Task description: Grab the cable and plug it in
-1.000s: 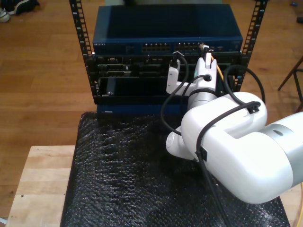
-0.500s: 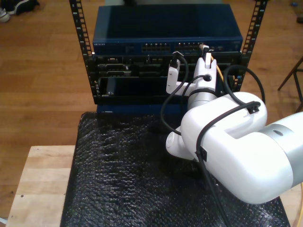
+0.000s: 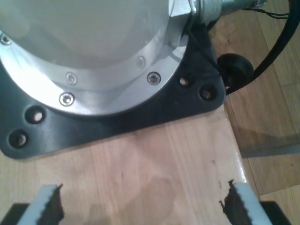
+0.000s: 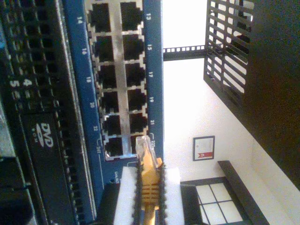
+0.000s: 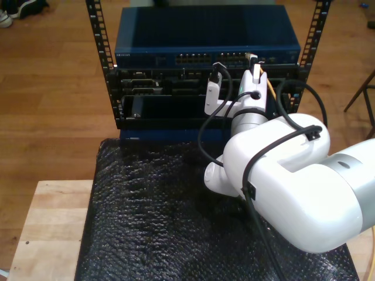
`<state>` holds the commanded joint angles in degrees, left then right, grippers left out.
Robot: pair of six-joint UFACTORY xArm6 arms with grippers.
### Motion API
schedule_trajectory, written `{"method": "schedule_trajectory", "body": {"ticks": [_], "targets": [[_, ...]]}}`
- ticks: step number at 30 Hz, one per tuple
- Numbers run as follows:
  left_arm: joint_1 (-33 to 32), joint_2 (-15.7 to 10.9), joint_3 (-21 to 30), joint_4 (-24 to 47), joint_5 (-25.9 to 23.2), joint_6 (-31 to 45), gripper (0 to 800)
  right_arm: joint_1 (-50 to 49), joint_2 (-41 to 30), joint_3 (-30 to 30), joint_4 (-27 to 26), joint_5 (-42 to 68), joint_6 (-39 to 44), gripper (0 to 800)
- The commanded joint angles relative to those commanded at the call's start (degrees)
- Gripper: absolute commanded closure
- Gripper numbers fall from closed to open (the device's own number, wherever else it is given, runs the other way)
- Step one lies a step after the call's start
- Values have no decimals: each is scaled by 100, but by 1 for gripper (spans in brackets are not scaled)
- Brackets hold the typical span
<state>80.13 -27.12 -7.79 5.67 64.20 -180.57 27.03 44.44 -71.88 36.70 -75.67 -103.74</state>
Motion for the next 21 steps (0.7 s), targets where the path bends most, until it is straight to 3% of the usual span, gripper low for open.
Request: {"method": "schedule_trajectory", "body": {"ticks": [21], "targets": [[0, 9, 0, 0, 0, 0, 0, -70, 62, -35, -9, 9, 0, 800]]}}
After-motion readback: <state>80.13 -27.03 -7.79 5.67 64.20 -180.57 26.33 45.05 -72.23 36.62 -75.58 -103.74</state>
